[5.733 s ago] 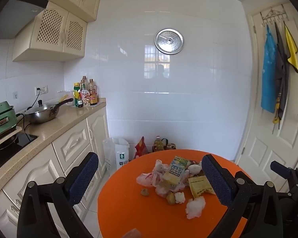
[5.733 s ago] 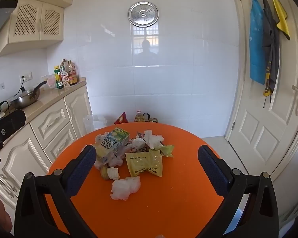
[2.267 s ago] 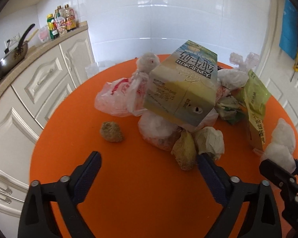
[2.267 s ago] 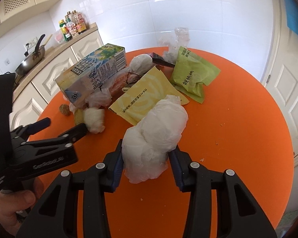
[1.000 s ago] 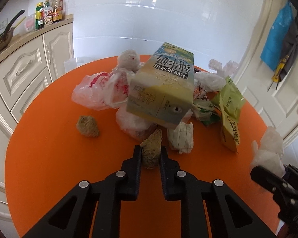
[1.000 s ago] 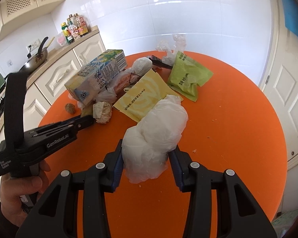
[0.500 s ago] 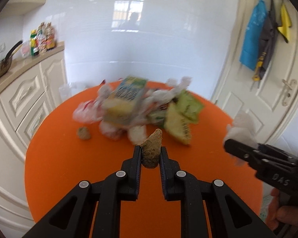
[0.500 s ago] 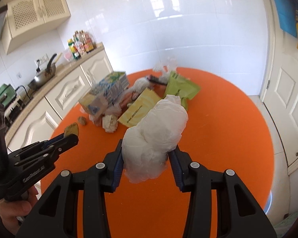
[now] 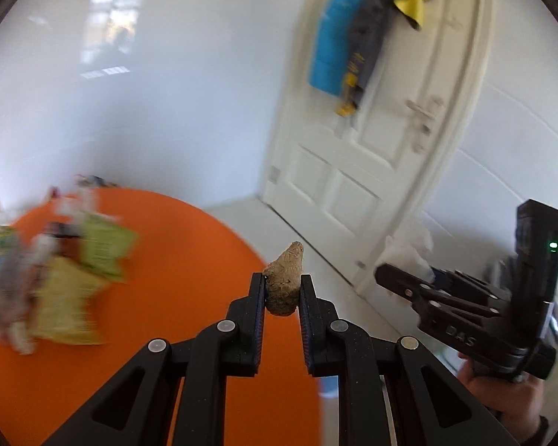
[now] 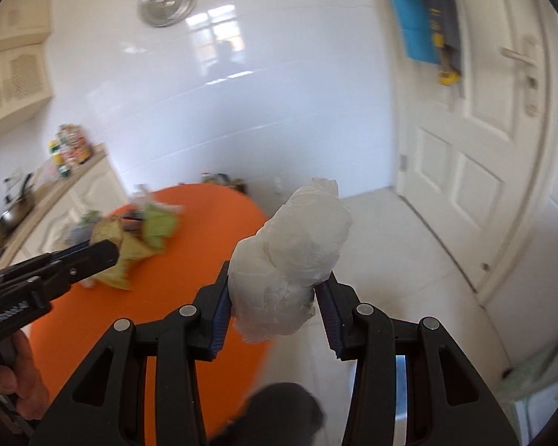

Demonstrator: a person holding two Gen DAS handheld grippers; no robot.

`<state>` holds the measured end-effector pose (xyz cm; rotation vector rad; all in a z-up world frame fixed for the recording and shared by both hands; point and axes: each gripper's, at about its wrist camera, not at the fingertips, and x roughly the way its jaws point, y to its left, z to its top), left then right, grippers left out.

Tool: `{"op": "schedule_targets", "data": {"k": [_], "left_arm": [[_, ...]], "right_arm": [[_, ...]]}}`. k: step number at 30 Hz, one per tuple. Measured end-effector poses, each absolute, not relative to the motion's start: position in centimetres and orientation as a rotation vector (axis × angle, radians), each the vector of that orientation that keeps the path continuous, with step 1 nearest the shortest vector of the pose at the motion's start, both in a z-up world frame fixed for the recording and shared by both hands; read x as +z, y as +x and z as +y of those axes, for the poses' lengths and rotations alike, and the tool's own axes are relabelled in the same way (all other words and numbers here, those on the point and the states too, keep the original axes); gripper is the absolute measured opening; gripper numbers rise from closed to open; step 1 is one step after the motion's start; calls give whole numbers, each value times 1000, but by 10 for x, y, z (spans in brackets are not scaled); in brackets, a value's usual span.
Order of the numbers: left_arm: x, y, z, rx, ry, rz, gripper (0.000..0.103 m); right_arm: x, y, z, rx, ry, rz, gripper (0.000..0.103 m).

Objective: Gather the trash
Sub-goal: 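Carry both items over the blue bucket and open both grippers to drop them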

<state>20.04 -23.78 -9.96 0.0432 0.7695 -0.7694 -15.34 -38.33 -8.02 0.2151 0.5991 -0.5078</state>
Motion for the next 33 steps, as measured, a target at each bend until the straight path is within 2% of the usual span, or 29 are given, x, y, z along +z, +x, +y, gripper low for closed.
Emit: {"op": "schedule_targets", "data": {"k": [6,13,17,22,24,25,26,28,32,33], "left_arm": [[-160,218,-345,-881,197,930,13],[-248,255,-428,-889,278,1184,13],[-302,291,-458,-865,273,1357,13],[-343,328,-484,-829,300,1454,15],[-349,341,-492,-830,314,1469,26],[-350,345,-494,-827,318,1470,40],[-350,348,-495,-824,323,1468,61],[-348,348,-498,-800,333,1454,77],[-336,339,-502,-765,347,1441,80],[-330,329,-501,-759,347,1435,80]], "right_arm": [[-134,-210,-471,-697,326,705,43],[-214,-235,-547,-767,501,824,43],[-252,-238,-577,-766,576,880,43],[-289,-232,-602,-763,655,940,45],[-298,-232,-609,-764,676,950,46],[-303,-232,-612,-764,687,953,46],[-305,-232,-615,-769,692,953,51],[-307,-234,-617,-785,698,945,70],[-307,-236,-621,-792,718,917,89],[-305,-237,-620,-803,715,908,99]]}}
